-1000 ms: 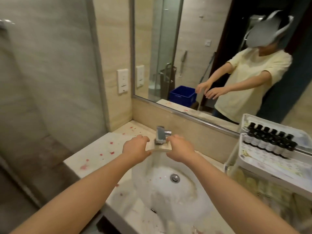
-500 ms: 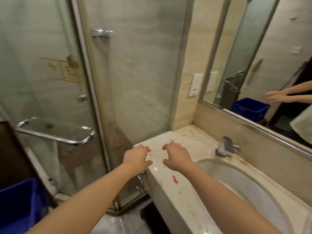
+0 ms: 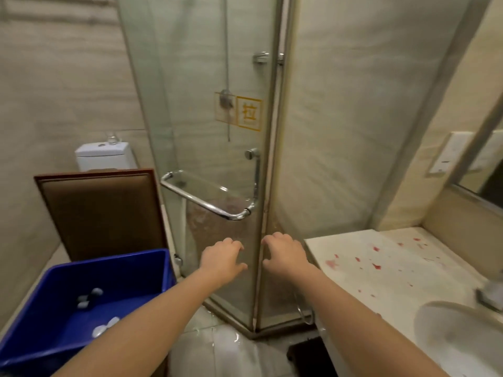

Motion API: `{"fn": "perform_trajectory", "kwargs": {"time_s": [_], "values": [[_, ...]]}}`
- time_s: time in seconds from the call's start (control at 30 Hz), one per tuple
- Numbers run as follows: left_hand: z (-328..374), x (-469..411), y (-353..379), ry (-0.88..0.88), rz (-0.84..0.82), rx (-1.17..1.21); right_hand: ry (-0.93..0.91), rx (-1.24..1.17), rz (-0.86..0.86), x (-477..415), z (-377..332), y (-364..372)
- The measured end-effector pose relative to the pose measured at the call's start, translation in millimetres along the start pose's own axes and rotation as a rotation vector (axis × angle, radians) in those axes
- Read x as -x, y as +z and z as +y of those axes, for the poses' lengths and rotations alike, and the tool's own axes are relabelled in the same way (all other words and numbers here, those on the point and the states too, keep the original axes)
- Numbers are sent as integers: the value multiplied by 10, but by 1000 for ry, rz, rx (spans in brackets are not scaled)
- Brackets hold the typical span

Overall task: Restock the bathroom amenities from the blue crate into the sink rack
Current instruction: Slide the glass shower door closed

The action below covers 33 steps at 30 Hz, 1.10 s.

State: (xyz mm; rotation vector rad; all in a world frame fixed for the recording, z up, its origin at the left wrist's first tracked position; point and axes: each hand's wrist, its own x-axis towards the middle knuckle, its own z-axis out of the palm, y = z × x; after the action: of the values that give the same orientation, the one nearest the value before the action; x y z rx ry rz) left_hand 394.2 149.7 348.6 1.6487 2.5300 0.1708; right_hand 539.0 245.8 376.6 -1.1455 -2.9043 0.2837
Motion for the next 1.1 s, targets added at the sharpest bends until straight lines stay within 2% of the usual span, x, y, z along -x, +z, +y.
{"fn": "perform_trajectory", "kwargs": {"time_s": [0.63,1.1], "values": [[-1730,837,-139,-543,64,94,-540,58,-161,-861,-1958,417],[-2623,810,-229,-964,153,135,-953,115,-252,-1917,-3077,615]]}}
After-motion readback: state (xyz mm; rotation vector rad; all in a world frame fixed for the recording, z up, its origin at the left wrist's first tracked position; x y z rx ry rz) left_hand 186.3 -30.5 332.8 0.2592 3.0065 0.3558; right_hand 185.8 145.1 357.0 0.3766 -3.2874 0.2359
